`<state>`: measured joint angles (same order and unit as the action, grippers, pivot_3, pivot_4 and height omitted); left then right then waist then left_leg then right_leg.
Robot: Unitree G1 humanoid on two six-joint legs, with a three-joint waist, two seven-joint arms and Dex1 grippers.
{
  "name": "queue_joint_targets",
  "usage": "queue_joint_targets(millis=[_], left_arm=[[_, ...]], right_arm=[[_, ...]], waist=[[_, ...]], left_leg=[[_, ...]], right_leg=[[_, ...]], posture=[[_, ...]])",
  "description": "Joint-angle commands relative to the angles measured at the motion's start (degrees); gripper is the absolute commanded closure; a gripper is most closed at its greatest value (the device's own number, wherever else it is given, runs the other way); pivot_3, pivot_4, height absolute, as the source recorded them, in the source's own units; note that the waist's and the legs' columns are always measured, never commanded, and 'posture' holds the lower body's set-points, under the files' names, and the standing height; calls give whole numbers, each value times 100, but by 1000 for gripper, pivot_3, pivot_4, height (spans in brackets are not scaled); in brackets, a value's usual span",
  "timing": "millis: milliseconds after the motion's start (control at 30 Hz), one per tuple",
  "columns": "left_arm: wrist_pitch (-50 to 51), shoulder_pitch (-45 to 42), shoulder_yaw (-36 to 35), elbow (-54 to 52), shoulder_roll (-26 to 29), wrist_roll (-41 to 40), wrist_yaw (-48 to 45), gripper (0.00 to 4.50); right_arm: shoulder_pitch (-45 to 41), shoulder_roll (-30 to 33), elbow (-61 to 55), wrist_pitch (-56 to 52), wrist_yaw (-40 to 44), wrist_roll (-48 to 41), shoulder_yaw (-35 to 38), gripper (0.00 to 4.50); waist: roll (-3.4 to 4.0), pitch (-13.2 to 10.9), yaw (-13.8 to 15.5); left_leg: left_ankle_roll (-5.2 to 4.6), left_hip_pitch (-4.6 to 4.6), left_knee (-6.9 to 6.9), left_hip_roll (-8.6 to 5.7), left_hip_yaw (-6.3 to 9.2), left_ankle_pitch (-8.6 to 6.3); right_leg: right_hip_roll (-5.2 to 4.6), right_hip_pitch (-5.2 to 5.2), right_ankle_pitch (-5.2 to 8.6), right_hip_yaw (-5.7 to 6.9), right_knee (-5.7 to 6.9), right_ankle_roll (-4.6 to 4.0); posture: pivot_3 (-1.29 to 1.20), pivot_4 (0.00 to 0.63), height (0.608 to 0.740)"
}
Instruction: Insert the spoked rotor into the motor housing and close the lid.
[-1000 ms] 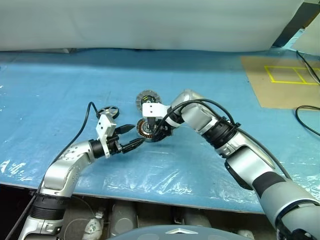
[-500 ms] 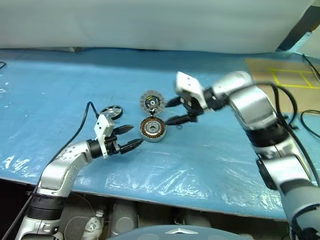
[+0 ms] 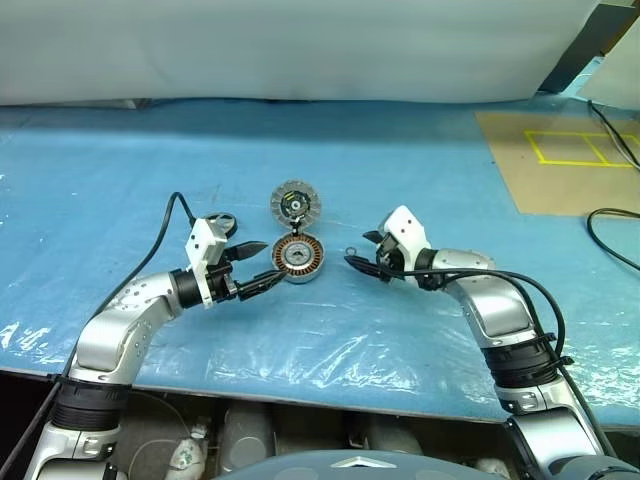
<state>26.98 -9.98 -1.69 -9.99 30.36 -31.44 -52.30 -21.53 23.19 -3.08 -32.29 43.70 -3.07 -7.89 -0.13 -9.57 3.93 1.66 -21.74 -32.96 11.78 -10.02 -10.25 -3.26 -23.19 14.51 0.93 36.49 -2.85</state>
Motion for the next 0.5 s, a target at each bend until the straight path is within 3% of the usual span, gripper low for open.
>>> queue_joint_targets(millis=[33,500], left_arm=[[-35,-104,36,-69,42,14,-82,417],[115,152,-30,-303,82,-58,10,417]], right_arm=[[-10,-13,405,447,-262,177,-100,1053],[-56,-167,1018,813,-274,169,-371,1053]], waist=[[0,0,-1],[0,0,-9]], left_leg=[[0,-1,1,0,0,0],[-1,15,13,0,-1,-1]], right_leg=[[0,0,0,0,-1,1],[1,11,1,0,-7,2]], posture=[[0,150,740],[0,150,740]])
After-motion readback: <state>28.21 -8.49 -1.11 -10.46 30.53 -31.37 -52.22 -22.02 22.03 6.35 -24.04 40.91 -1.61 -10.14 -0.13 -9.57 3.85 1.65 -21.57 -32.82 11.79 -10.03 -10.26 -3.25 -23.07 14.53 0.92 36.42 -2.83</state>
